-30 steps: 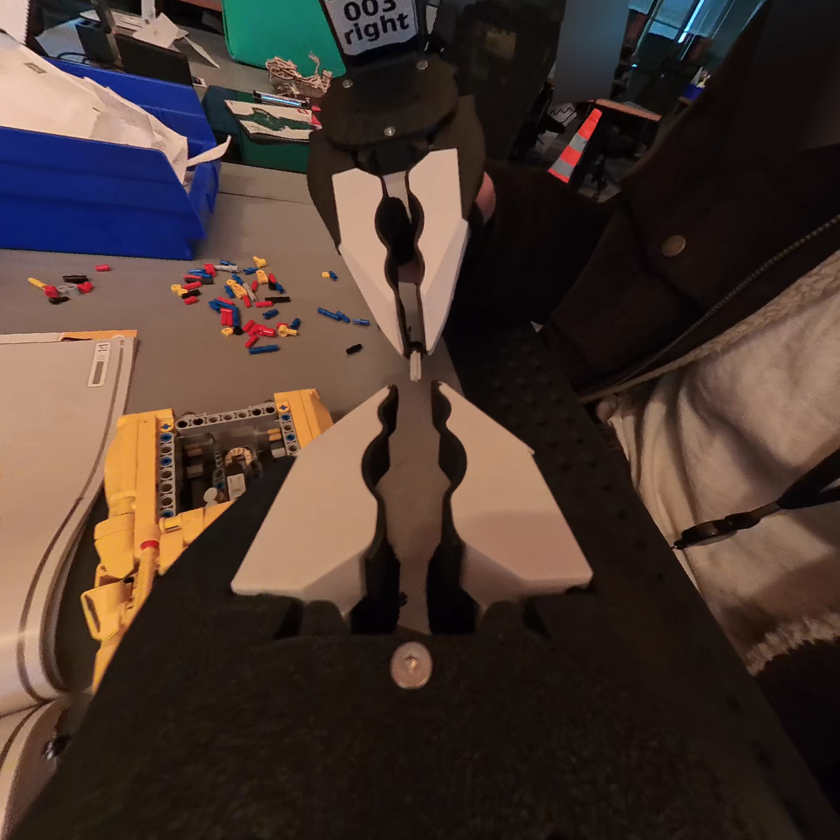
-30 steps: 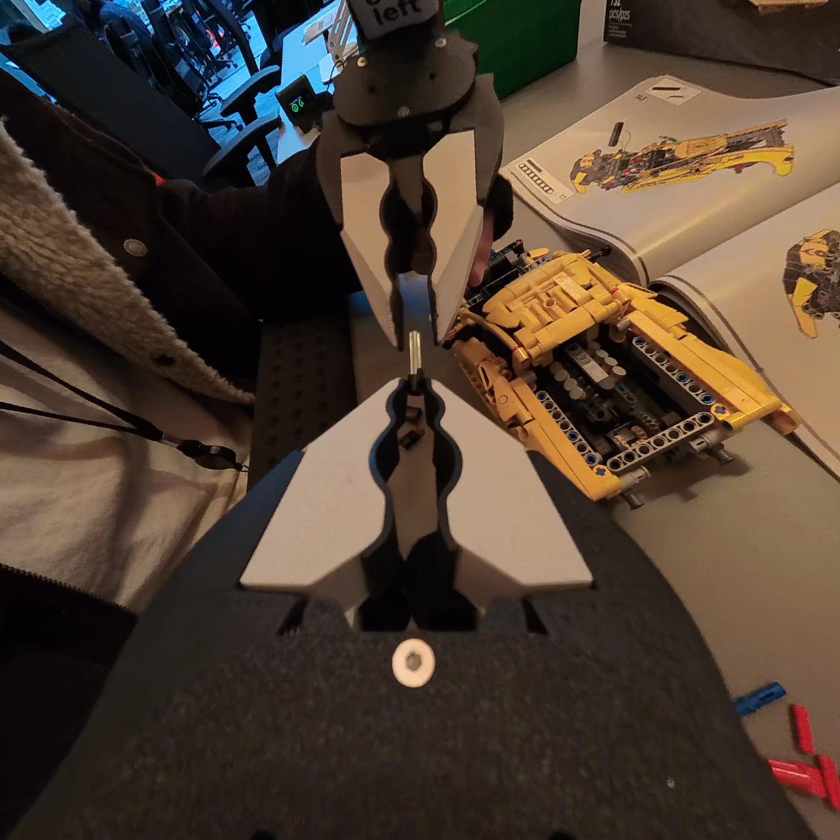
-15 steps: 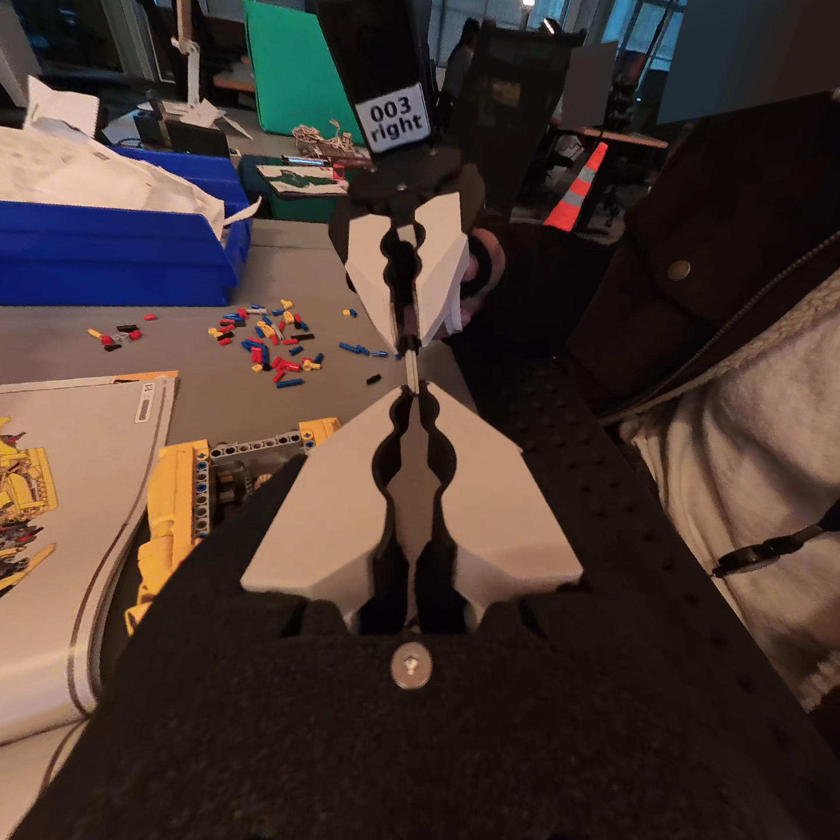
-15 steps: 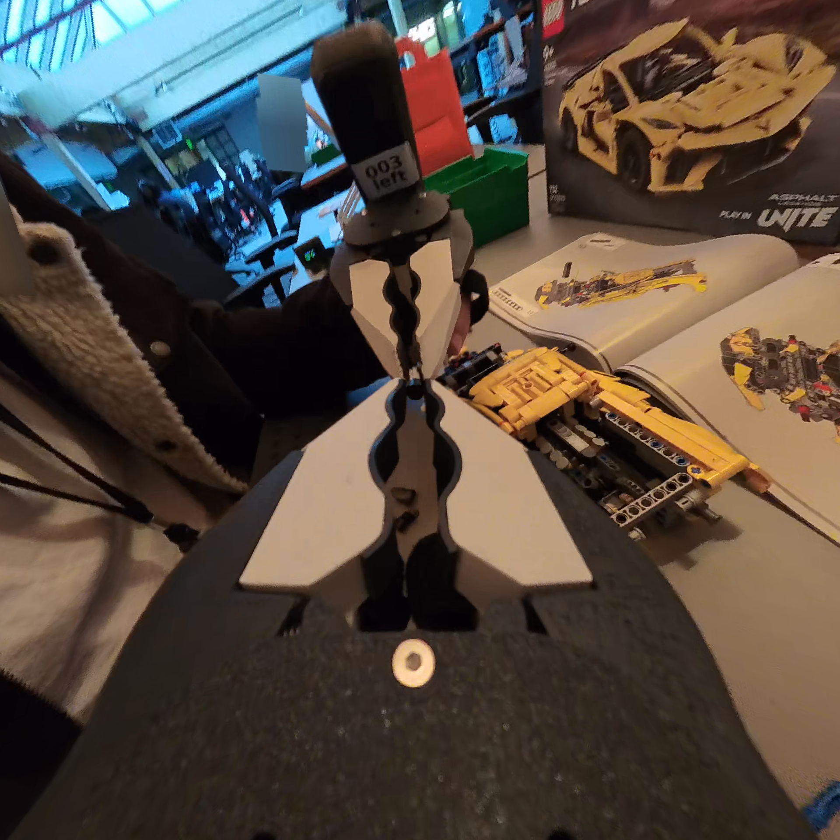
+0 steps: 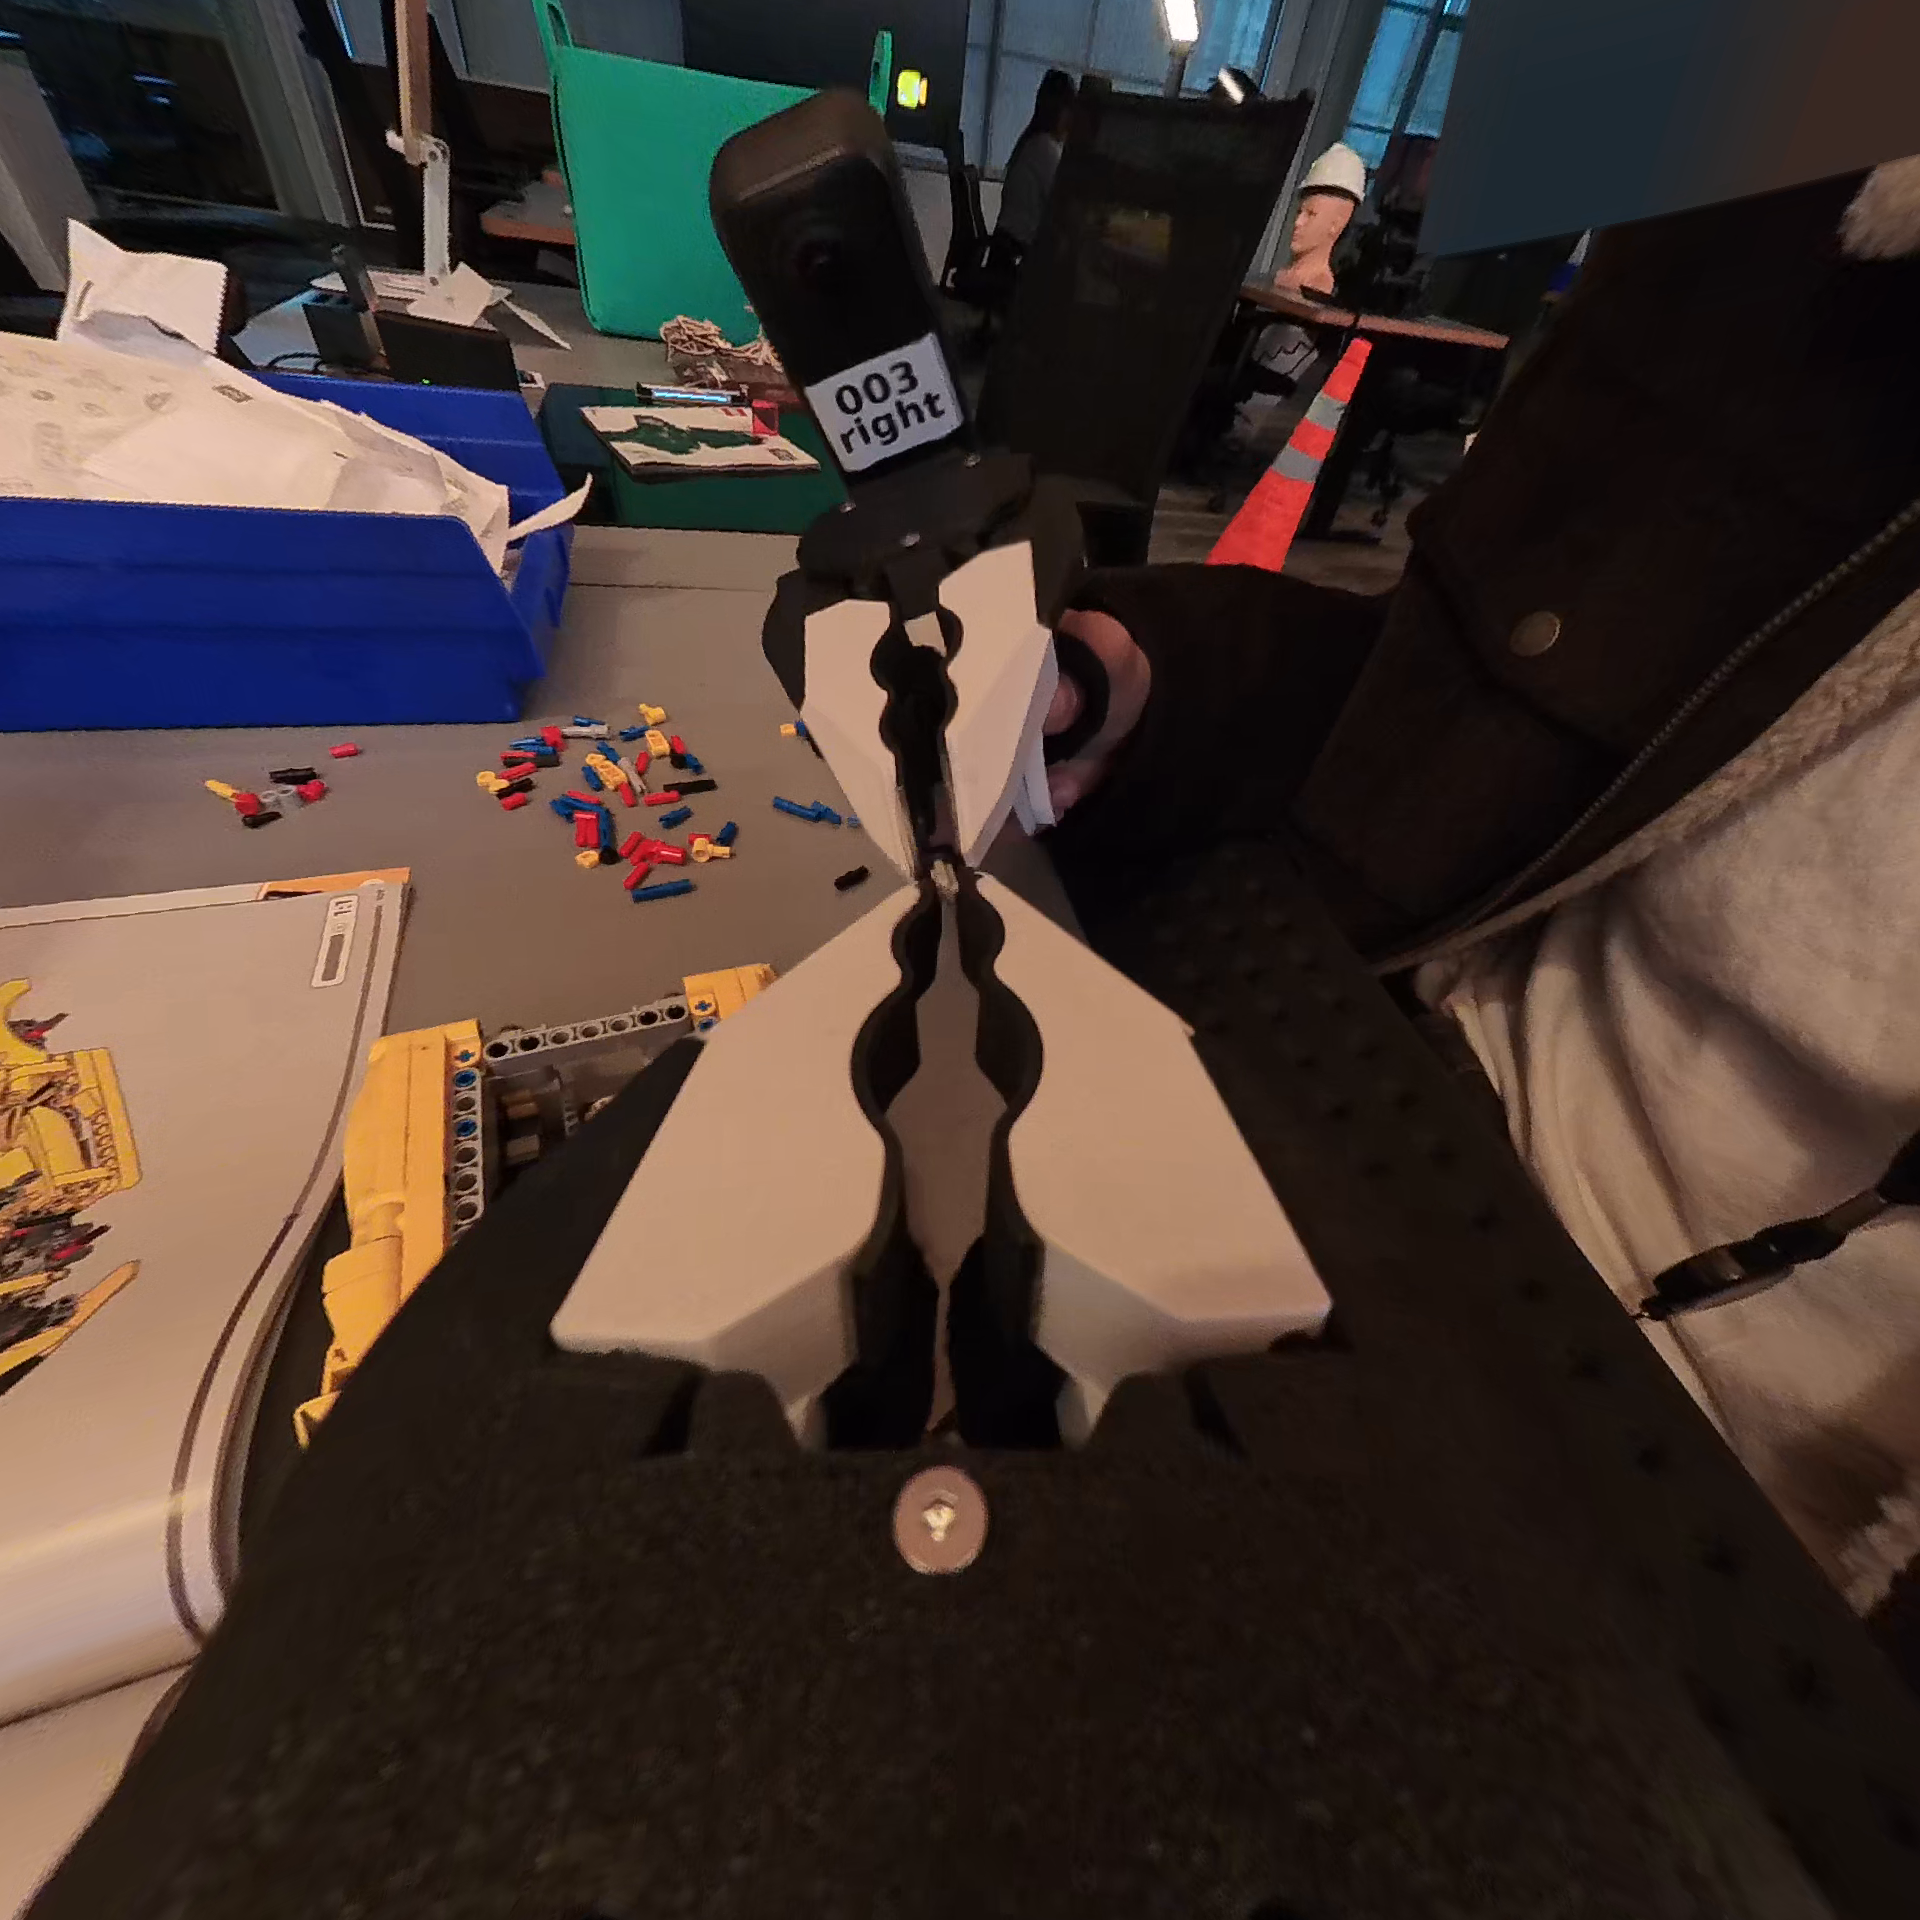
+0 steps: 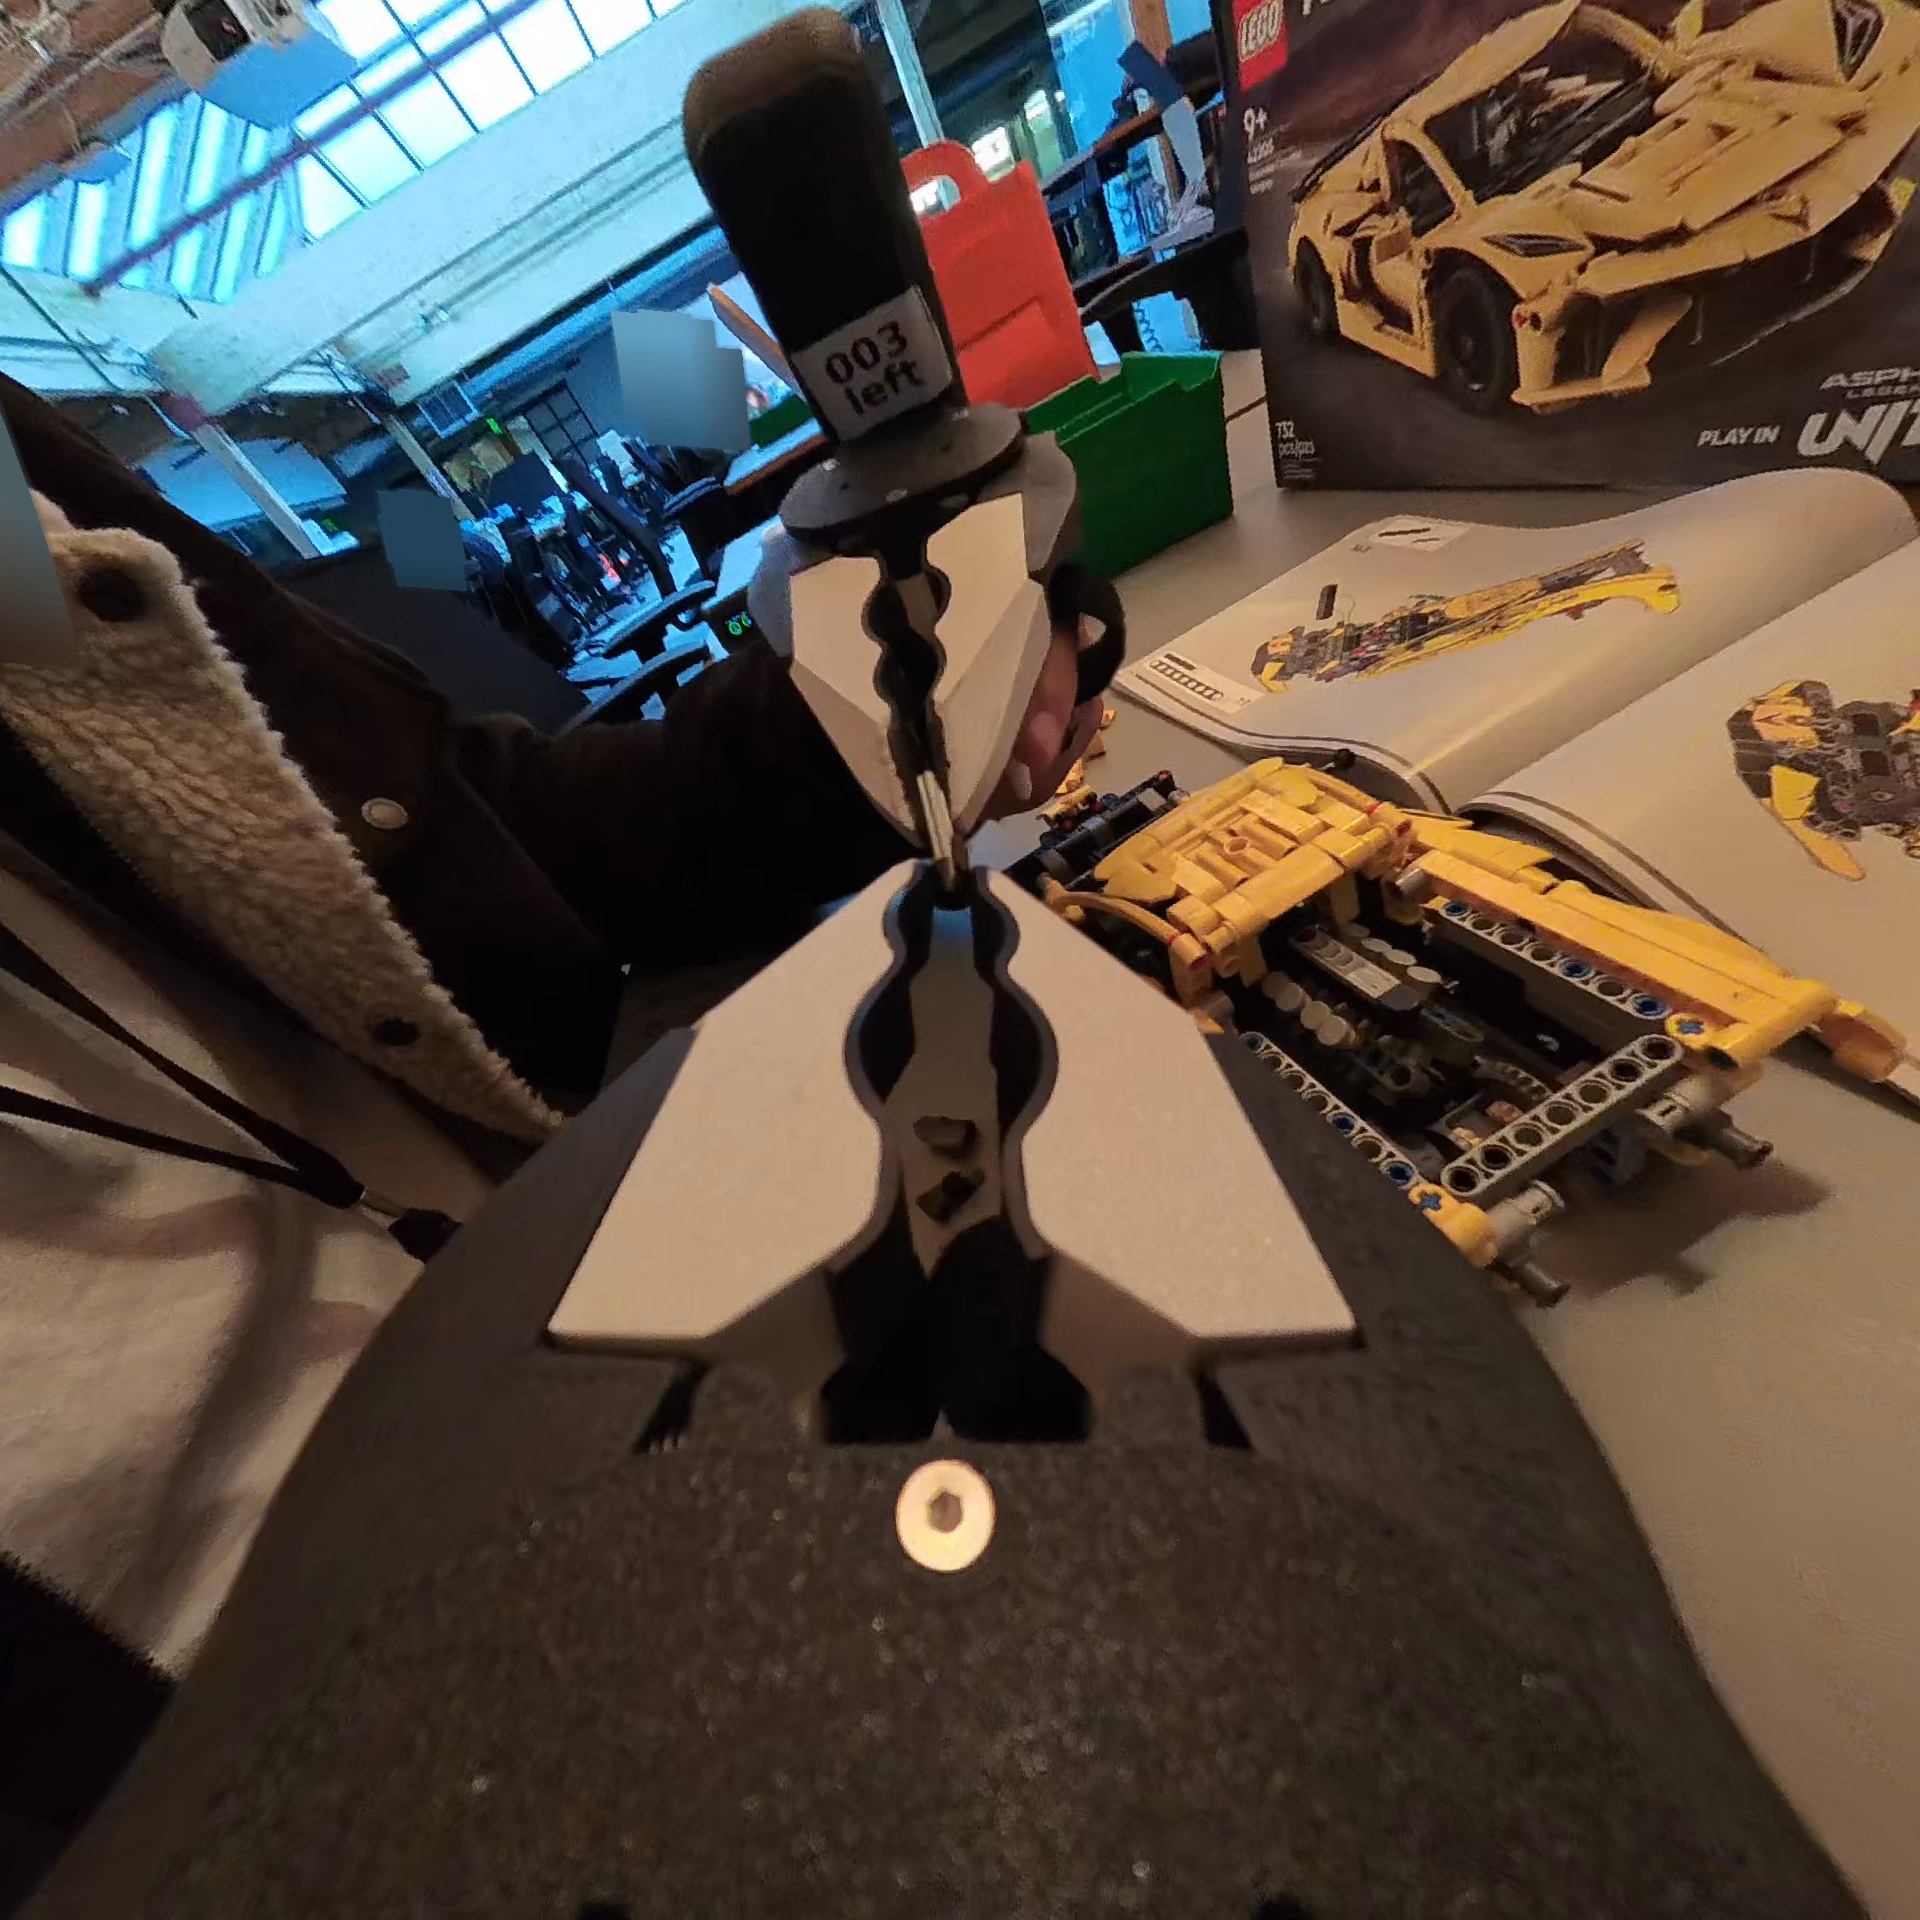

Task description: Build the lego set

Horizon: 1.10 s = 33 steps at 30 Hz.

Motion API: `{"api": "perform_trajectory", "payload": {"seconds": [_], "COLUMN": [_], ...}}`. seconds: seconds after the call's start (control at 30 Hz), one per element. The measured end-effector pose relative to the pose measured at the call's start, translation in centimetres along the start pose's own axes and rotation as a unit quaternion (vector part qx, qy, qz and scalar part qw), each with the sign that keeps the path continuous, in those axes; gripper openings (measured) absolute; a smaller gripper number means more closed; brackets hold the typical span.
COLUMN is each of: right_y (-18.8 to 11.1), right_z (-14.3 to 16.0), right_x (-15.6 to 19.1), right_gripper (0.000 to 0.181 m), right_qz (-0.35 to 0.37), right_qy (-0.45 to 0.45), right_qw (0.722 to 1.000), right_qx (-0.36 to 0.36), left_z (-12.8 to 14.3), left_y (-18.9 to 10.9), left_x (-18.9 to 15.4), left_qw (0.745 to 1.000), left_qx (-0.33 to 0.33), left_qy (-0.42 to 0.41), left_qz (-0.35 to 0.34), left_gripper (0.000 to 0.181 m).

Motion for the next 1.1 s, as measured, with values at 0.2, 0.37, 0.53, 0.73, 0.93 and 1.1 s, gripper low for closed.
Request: {"api": "perform_trajectory", "payload": {"seconds": [0.2,0.37,0.53,0.73,0.93,1.1], "right_y": [0.1,-0.1,-0.2,-0.2,-0.8,-1.7], "right_z": [0.0,0.0,0.1,0.3,-0.3,-1.4], "right_x": [0.0,0.0,-0.2,-0.5,-3.3,-4.1], "right_gripper": [0.006,0.006,0.006,0.007,0.034,0.043], "right_qz": [-0.007,-0.012,-0.017,-0.008,0.107,0.170], "right_qy": [0.005,0.010,0.018,0.018,0.024,0.022], "right_qw": [1.000,0.999,0.999,0.999,0.992,0.981], "right_qx": [-0.019,-0.030,-0.033,-0.030,-0.057,-0.090], "left_z": [0.0,0.0,0.0,0.2,0.1,0.1], "left_y": [0.0,0.1,0.3,0.6,0.8,1.6], "left_x": [-0.1,-0.1,-0.1,0.1,2.9,3.3], "left_qw": [1.000,1.000,1.000,0.999,0.952,0.875], "left_qx": [0.007,0.001,0.007,0.017,0.093,0.146], "left_qy": [0.013,0.011,0.018,0.021,0.123,0.242], "left_qz": [-0.011,-0.010,-0.019,-0.033,-0.263,-0.393], "left_gripper": [0.003,0.003,0.003,0.003,0.003,0.003]}}
Point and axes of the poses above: each gripper's, where its closed fingertips meet, y out along the fingers, z out of its underside, x = y × z across the jaws, the point moved 3 cm from there along -y, back along the fingers, and after that the axes turned 14 degrees about x, right-handed, at the moved point
